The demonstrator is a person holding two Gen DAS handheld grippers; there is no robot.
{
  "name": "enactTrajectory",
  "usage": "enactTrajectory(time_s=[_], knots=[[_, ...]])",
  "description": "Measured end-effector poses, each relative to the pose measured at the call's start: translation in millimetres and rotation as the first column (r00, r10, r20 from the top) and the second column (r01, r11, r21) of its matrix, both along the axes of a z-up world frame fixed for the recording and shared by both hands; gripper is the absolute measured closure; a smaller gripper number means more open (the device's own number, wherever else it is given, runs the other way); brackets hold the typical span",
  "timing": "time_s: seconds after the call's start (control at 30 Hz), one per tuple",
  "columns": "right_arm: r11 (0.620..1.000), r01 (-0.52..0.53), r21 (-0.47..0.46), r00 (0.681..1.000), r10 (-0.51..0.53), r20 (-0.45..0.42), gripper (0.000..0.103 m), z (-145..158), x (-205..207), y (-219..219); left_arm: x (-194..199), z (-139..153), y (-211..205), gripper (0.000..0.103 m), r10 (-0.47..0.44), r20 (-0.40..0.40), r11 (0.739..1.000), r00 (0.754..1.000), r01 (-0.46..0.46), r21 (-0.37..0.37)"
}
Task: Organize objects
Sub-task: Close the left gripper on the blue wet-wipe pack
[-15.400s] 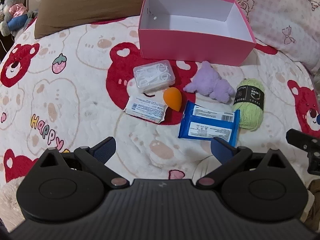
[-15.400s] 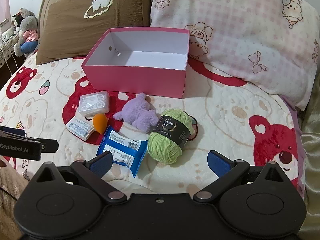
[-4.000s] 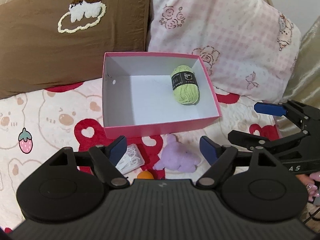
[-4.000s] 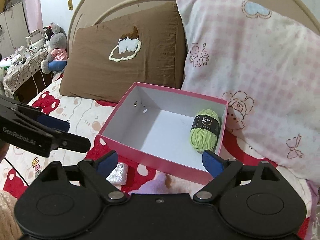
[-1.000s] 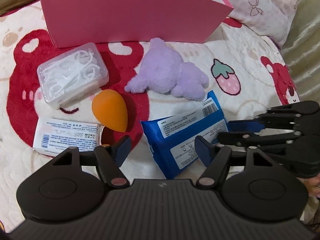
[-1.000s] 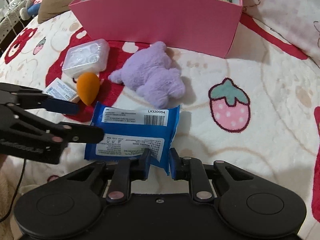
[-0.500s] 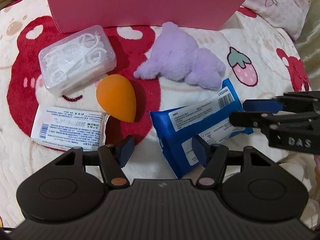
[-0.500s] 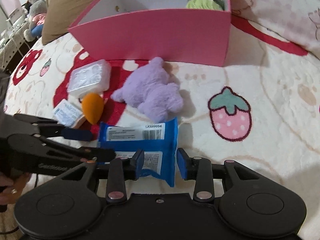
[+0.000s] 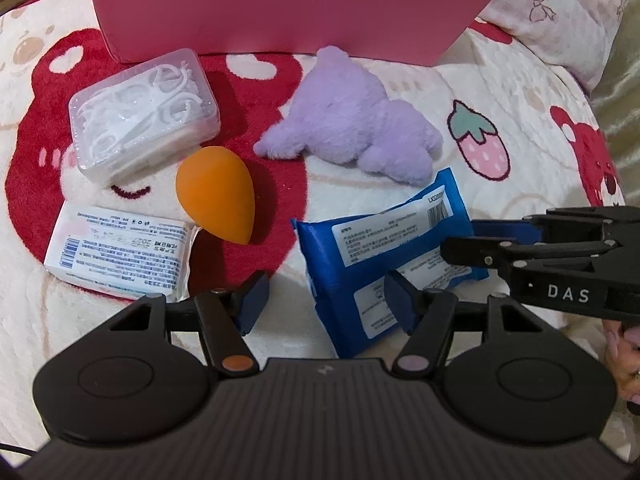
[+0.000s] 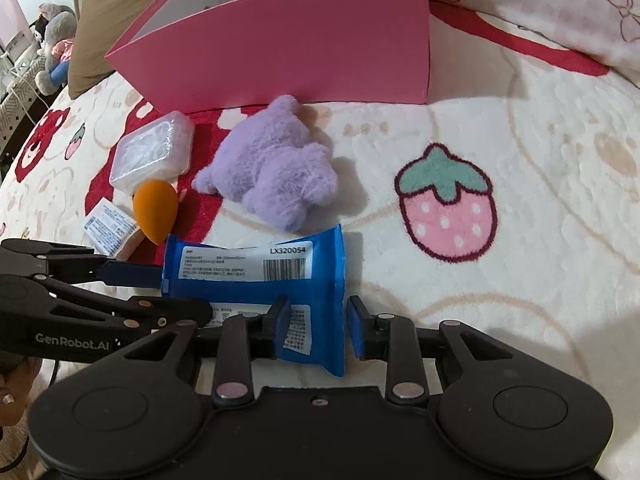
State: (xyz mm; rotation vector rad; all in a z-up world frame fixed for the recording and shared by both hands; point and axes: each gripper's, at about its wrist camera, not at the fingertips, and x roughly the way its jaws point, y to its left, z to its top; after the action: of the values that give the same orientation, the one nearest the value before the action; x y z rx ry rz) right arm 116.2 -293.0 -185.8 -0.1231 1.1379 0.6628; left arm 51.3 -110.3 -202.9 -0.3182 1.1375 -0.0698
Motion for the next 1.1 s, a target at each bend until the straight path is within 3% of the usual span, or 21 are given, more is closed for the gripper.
enactTrajectory(time_s=[0.17, 0.33, 0.4, 0.5, 0.63, 0.67, 0.77, 1.1], knots=[[0.999, -0.023, 0.029, 1.000, 0.023, -0.018, 0.070, -1, -1, -7, -1, 2, -6, 0.062, -0.005, 0.021, 1.000, 1.000, 0.006, -0.025], [0.998, -0.038, 0.047, 0.999, 0.038, -0.015, 0.070, -1, -1, -11, -3, 1, -5, 0.058, 0.042, -0.003, 0.998, 0.999, -0.042, -0.042], [0.998, -0.052, 0.023, 0.999, 0.052, -0.002, 0.063, 1, -2, -10, -4, 0, -1, 0.051, 0.064, -0.020, 0.997, 0.998, -0.065, -0.045], [0.997, -0.073, -0.013, 0.997, 0.073, 0.029, 0.062, 3, -4, -7, -6, -3, 2, 0.046, 0.087, -0.030, 0.995, 0.996, -0.088, -0.044], [0.998, -0.061, 0.021, 0.998, 0.061, 0.011, 0.061, 0, -1, -9, -3, -4, -2, 0.041, 0.062, -0.026, 0.997, 0.998, -0.063, -0.040], [0.997, -0.063, 0.038, 0.998, 0.063, -0.001, 0.059, -1, -1, -10, -3, -5, -3, 0.042, 0.057, -0.020, 0.998, 0.998, -0.057, -0.038], [0.995, -0.086, 0.055, 0.996, 0.087, -0.011, 0.057, -4, -6, -7, -4, -3, -3, 0.063, 0.049, 0.001, 0.995, 0.999, -0.049, -0.084], [0.987, -0.158, 0.008, 0.986, 0.158, 0.051, 0.057, 3, -21, 8, -8, 5, -7, 0.064, 0.059, 0.029, 0.995, 0.998, -0.057, -0.077]])
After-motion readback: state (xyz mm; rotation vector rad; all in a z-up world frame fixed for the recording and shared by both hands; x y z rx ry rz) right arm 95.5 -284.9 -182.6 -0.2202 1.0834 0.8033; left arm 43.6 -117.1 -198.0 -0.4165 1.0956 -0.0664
